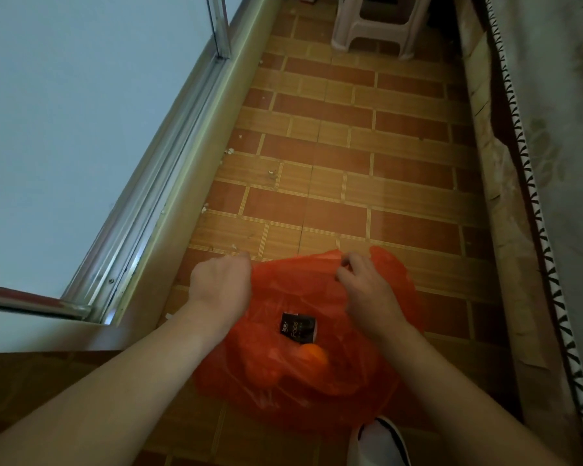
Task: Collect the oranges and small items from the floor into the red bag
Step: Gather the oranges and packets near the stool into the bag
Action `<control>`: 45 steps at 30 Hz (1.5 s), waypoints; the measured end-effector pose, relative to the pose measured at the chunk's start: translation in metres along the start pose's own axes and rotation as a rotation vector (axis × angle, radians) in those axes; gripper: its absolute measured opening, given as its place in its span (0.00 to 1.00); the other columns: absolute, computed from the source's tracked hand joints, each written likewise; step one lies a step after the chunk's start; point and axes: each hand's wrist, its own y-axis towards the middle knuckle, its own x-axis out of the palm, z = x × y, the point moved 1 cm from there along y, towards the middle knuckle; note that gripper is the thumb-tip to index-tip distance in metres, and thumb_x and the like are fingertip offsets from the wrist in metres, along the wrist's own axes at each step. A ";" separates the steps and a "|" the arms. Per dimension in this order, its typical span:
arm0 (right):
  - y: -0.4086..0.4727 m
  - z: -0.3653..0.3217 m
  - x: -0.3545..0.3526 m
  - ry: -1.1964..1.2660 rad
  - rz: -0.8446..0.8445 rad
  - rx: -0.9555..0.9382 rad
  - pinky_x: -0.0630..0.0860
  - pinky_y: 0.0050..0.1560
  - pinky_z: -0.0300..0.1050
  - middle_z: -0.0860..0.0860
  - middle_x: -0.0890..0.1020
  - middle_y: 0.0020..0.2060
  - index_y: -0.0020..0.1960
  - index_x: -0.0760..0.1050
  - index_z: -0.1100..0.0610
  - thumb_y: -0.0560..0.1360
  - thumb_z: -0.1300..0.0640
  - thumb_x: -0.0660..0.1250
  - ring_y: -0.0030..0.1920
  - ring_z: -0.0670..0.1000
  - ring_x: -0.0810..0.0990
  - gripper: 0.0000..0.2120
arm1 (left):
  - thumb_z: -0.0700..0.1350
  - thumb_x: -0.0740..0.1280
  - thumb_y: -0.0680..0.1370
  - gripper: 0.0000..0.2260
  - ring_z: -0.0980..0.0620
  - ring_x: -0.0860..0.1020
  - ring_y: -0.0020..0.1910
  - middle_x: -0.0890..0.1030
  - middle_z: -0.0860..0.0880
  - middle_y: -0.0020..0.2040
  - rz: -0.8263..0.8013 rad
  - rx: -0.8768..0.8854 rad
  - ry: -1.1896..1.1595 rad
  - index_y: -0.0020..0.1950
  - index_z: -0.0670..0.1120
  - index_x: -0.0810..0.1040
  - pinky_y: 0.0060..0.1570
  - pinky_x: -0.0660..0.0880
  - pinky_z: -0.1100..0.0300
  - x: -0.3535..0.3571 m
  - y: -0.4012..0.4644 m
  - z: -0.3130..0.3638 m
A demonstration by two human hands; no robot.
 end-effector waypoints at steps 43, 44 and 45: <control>-0.182 -0.199 -0.773 0.438 0.448 0.417 0.75 0.39 0.45 0.49 0.82 0.39 0.45 0.82 0.57 0.74 0.65 0.70 0.38 0.49 0.78 0.05 | 0.48 0.69 0.81 0.04 0.56 0.75 0.34 0.83 0.52 0.42 0.378 -0.008 -0.491 0.53 0.49 0.81 0.34 0.71 0.67 -0.728 -0.350 -0.018; -0.179 -0.200 -0.788 0.443 0.452 0.398 0.75 0.39 0.44 0.49 0.82 0.39 0.45 0.82 0.57 0.74 0.66 0.70 0.38 0.48 0.78 0.06 | 0.47 0.69 0.80 0.03 0.56 0.74 0.34 0.83 0.52 0.42 0.390 -0.004 -0.498 0.52 0.49 0.81 0.33 0.68 0.68 -0.742 -0.351 -0.014; -0.173 -0.200 -0.804 0.450 0.458 0.380 0.76 0.40 0.44 0.48 0.82 0.39 0.45 0.82 0.57 0.74 0.67 0.69 0.39 0.48 0.78 0.06 | 0.46 0.70 0.80 0.02 0.56 0.74 0.34 0.83 0.51 0.41 0.407 0.003 -0.507 0.51 0.48 0.81 0.32 0.66 0.67 -0.756 -0.349 -0.011</control>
